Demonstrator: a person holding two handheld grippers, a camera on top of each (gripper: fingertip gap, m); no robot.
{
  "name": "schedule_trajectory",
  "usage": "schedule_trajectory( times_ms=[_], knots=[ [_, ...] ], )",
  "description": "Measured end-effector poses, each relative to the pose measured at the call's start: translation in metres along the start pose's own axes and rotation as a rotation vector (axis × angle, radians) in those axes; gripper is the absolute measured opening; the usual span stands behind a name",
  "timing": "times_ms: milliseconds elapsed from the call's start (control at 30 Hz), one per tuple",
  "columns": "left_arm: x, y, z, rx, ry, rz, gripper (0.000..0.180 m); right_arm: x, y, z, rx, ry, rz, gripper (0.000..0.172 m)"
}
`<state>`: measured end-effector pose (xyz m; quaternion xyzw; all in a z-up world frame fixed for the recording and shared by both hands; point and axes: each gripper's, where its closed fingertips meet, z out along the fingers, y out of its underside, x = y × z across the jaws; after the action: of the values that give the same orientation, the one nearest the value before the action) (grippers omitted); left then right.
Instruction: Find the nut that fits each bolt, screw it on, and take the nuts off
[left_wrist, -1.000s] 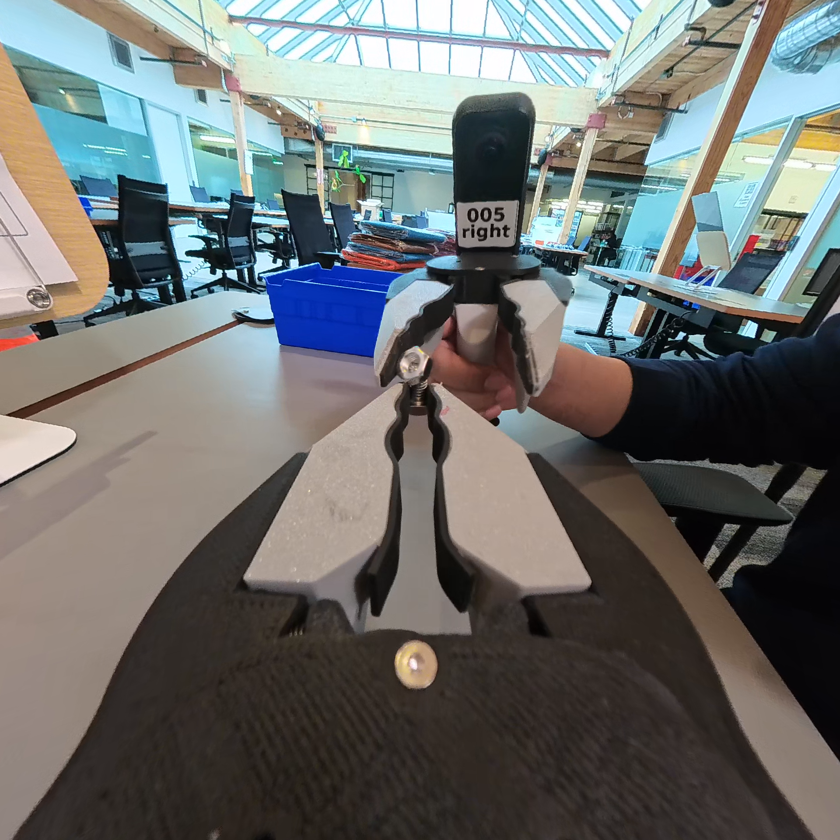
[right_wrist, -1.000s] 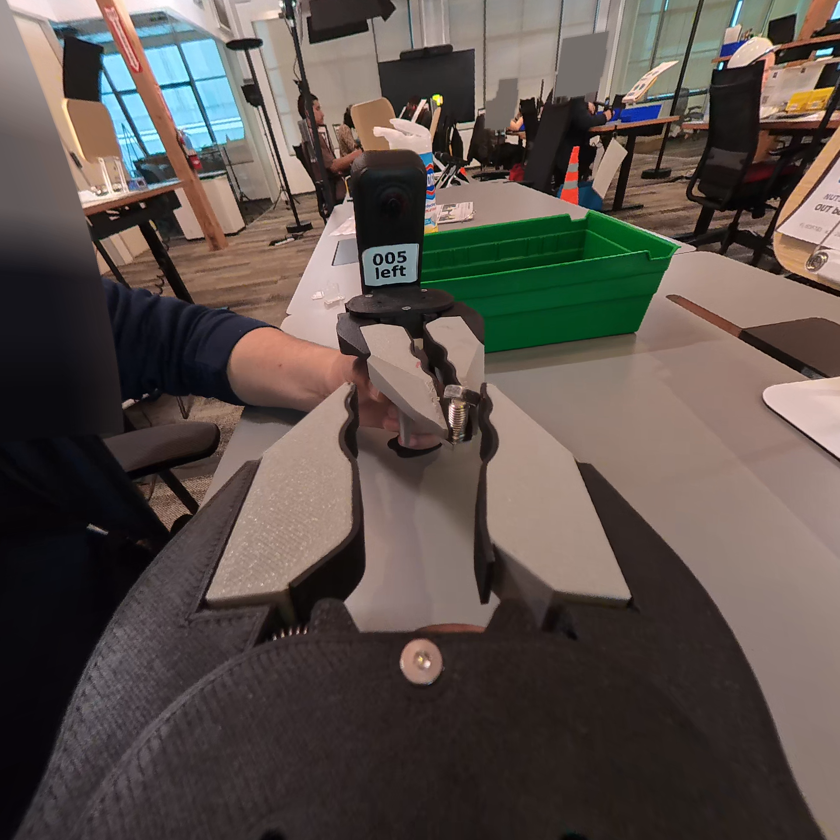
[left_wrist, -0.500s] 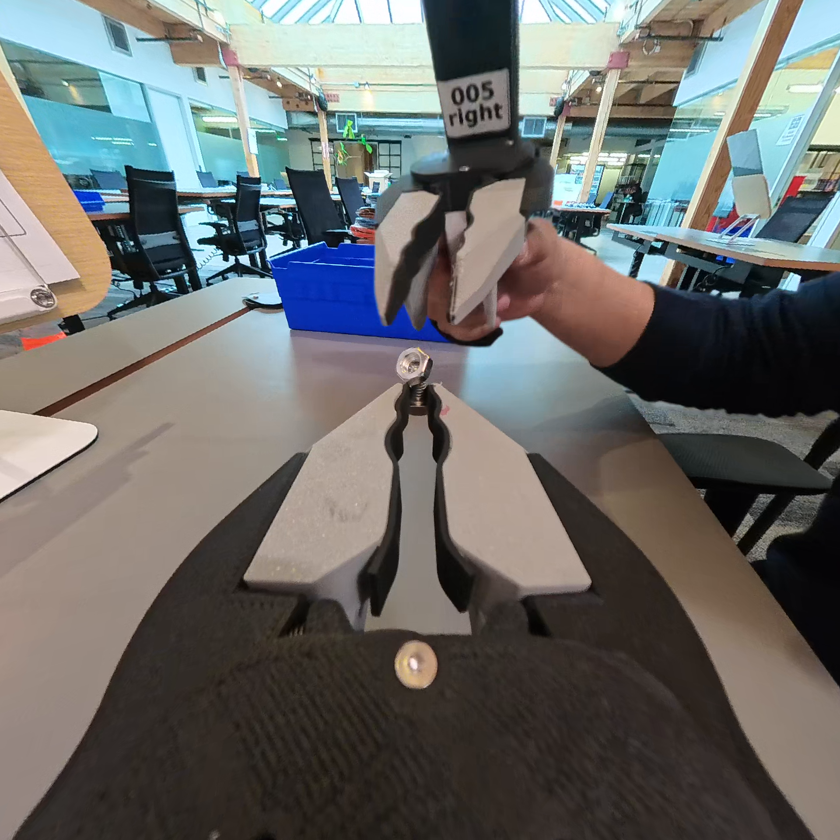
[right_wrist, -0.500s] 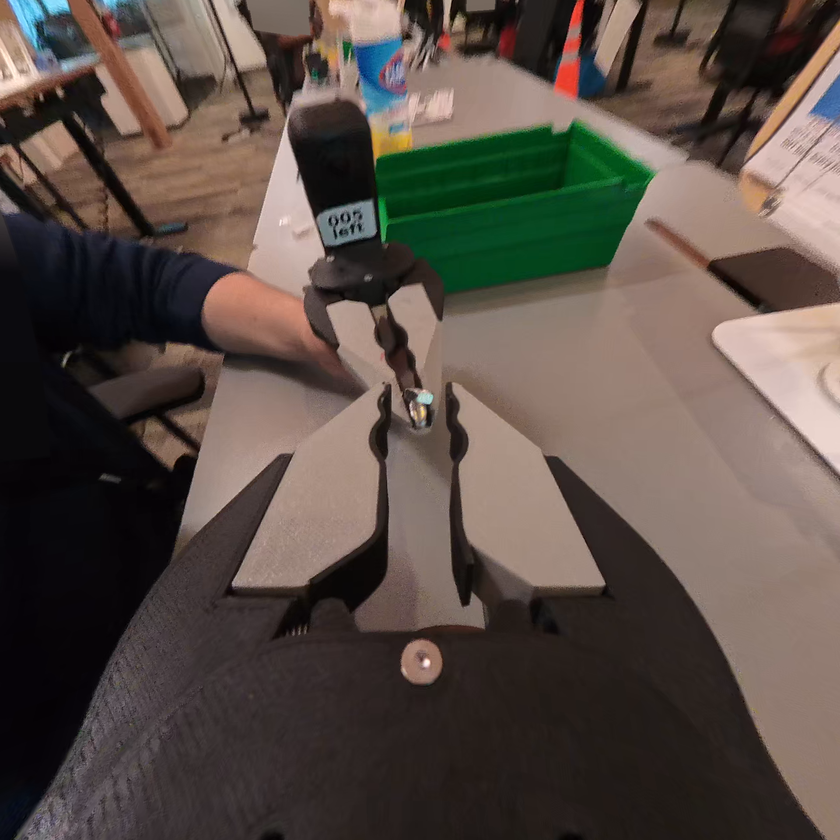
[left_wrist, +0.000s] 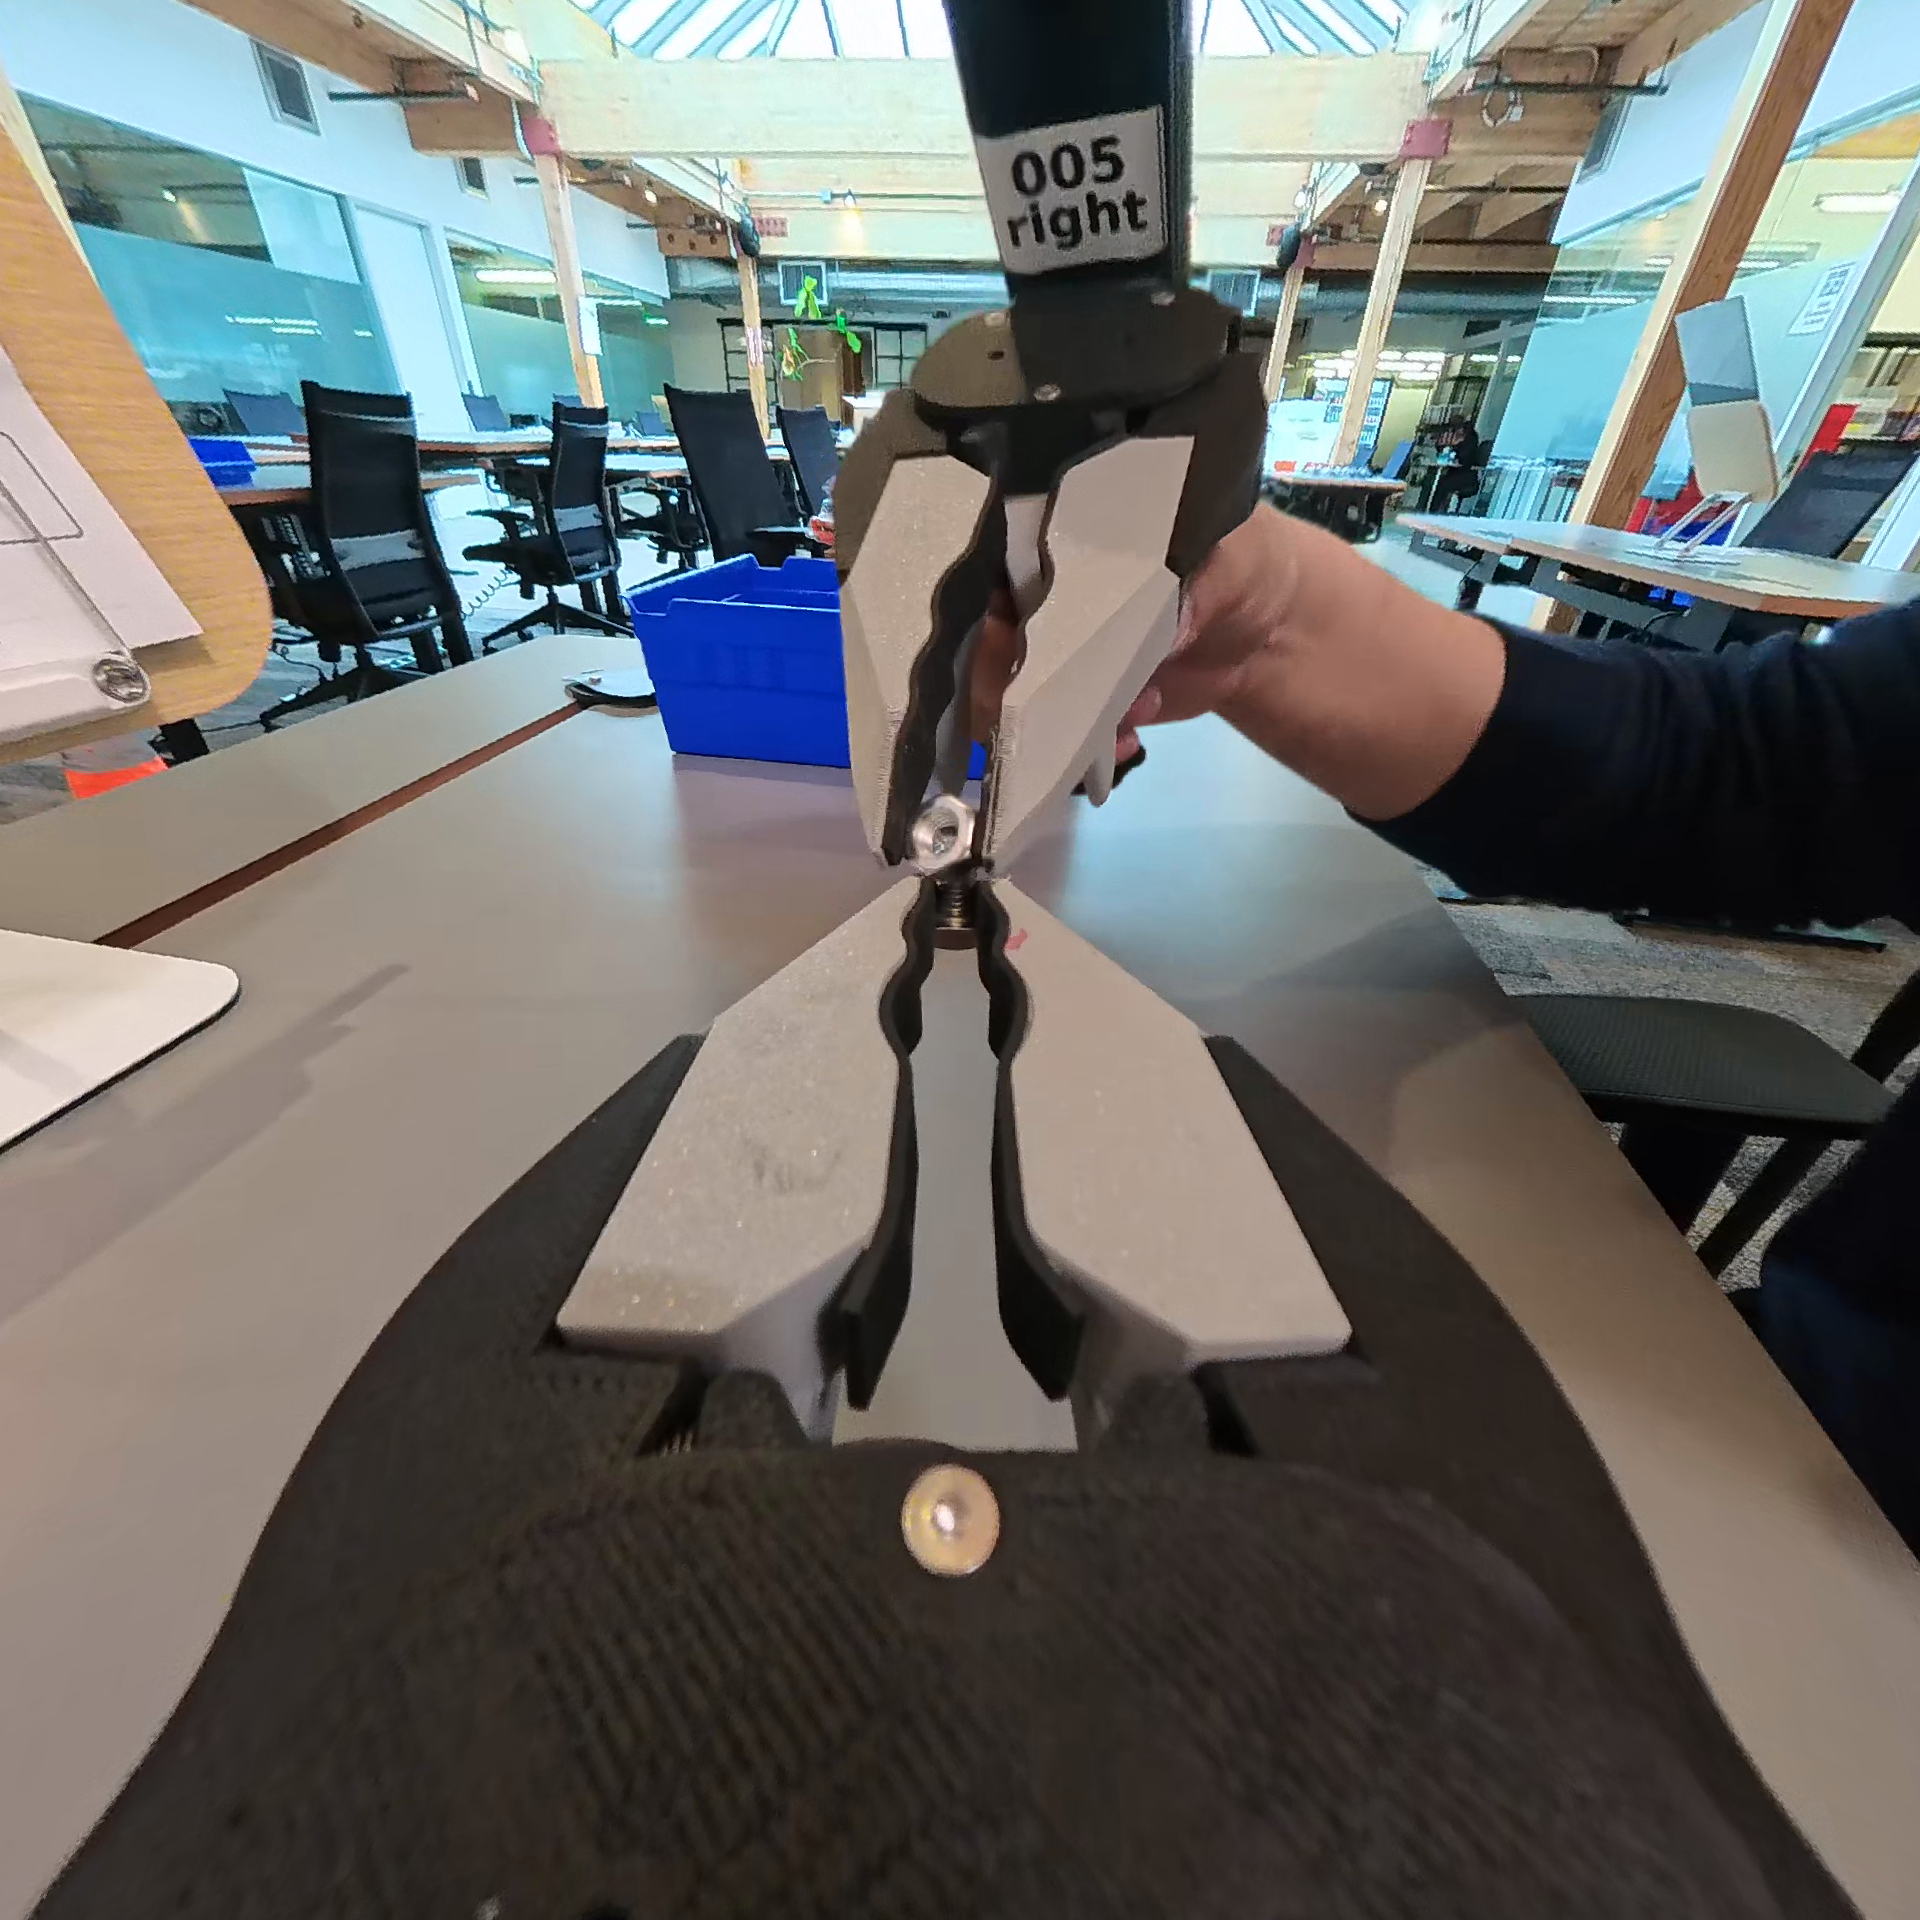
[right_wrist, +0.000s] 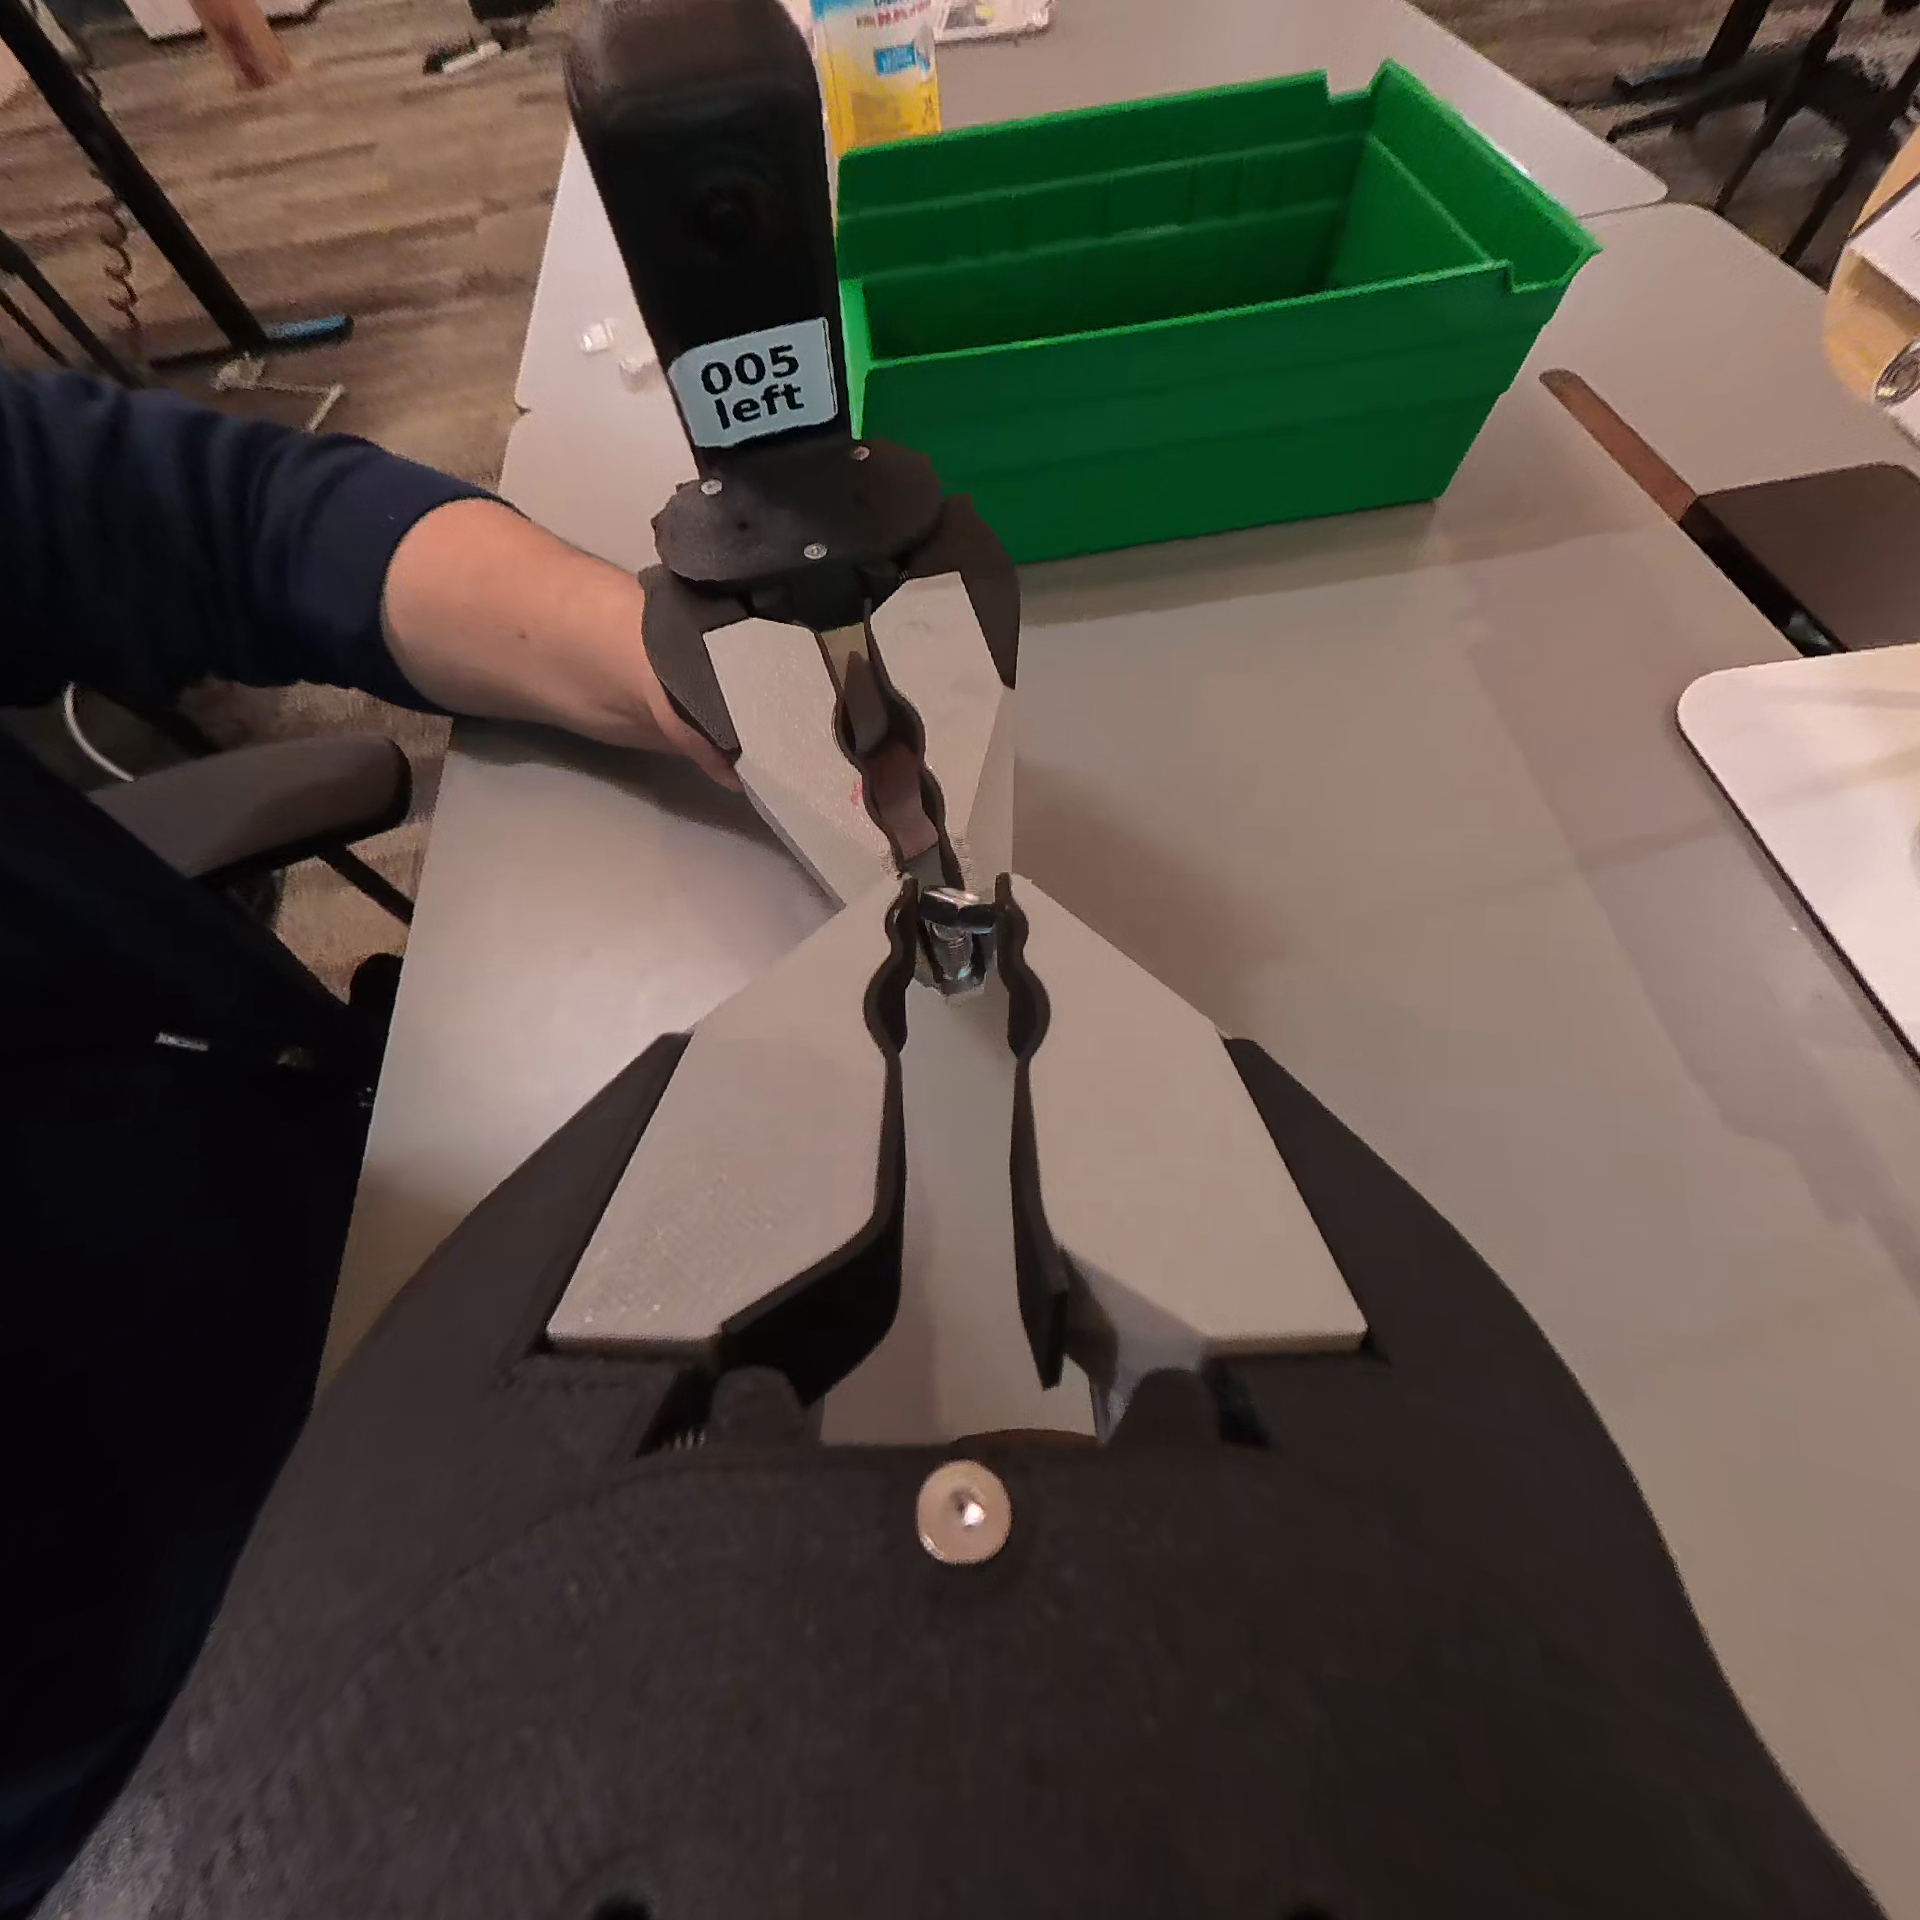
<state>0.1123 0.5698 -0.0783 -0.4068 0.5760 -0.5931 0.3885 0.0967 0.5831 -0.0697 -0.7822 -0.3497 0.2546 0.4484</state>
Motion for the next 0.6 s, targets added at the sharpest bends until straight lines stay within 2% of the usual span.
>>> schedule_trajectory(
  times_ms=[100, 200, 367, 467, 600],
  knots=[
    [0.0, -0.002, -0.001, 0.011, 0.001, -0.001, 0.005, -0.002, -0.007, -0.003, 0.099, -0.006, -0.002, 0.011],
    [0.003, -0.006, -0.002, 0.039, 0.018, -0.014, 0.005, -0.011, -0.023, -0.013, 0.299, -0.044, -0.021, 0.011],
    [0.005, -0.019, -0.006, 0.121, 0.051, -0.052, 0.005, -0.012, -0.032, -0.025, 0.496, -0.027, -0.041, 0.011],
    [0.007, -0.017, -0.006, 0.12, 0.062, -0.051, 0.005, -0.015, -0.037, -0.029, 0.571, -0.039, -0.045, 0.011],
    [0.014, -0.021, -0.005, 0.145, 0.09, -0.045, 0.005, -0.018, -0.034, -0.019, 0.571, -0.021, -0.087, 0.011]
  ],
)
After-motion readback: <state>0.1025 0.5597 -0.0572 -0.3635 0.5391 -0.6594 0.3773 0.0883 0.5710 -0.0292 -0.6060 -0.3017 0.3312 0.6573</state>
